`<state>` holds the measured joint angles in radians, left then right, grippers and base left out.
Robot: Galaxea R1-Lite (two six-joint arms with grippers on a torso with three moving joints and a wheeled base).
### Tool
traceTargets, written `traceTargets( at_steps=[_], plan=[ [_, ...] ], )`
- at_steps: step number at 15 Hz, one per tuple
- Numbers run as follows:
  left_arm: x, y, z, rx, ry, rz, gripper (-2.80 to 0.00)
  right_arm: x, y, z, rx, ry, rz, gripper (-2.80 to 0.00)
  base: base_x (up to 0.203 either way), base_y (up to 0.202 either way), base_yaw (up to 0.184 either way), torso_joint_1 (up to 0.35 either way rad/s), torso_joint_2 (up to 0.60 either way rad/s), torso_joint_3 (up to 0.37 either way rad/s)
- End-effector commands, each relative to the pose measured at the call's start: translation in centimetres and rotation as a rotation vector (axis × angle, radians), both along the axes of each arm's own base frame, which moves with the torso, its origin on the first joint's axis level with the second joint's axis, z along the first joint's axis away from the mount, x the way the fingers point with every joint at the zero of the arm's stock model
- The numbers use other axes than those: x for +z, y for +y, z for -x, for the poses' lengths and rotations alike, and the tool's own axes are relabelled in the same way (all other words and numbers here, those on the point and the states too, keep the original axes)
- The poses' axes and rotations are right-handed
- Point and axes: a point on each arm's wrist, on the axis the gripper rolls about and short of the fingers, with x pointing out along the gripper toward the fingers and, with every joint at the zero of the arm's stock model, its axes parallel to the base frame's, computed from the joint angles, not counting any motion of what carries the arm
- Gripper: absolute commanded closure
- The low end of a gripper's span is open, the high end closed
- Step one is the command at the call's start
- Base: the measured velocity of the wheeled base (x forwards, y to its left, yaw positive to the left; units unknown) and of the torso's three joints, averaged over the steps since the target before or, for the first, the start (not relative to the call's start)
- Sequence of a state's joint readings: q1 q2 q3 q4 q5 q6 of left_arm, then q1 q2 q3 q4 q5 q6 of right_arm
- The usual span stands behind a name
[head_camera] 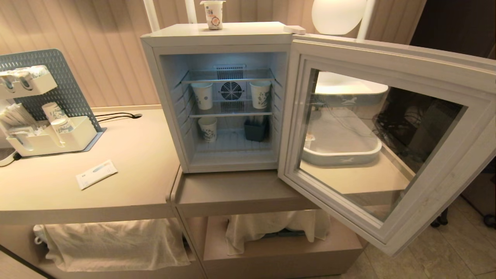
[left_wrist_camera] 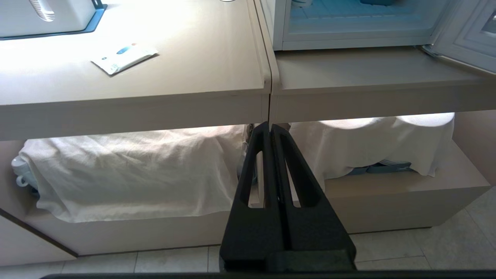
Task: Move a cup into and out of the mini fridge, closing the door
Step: Close the freezer door
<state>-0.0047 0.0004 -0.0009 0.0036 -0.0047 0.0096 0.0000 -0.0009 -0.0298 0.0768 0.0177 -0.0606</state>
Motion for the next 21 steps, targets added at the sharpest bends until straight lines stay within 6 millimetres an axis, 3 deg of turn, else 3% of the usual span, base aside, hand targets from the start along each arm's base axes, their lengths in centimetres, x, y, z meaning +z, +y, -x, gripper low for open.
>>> traceTargets(
  at_steps=[1,16,17,19,21],
  plan=[
    [0.0,0.0,0.0,0.000,0.000,0.000,0.00,0.0,0.0,0.0,-0.001,0.001,-0.001,0.00,0.000,0.000,0.000,0.000,0.00,0.000],
    [0.0,0.0,0.0,-0.001,0.002,-0.010,0.00,0.1,0.0,0.0,-0.009,-0.005,-0.042,0.00,0.000,0.000,0.000,0.000,0.00,0.000],
    [0.0,0.0,0.0,-0.001,0.001,-0.009,0.00,1.1,0.0,0.3,-0.015,-0.031,-0.051,0.00,0.000,0.000,0.000,0.000,0.00,0.000],
    [0.0,0.0,0.0,-0.001,0.003,-0.007,0.00,5.0,-0.1,0.6,-0.057,-0.066,-0.111,0.00,0.000,0.000,0.000,0.000,0.00,0.000],
    [0.0,0.0,0.0,0.000,0.003,-0.002,0.00,9.8,-0.3,-1.2,-0.147,-0.010,-0.157,0.00,0.000,0.000,0.000,0.000,0.00,0.000]
  ],
)
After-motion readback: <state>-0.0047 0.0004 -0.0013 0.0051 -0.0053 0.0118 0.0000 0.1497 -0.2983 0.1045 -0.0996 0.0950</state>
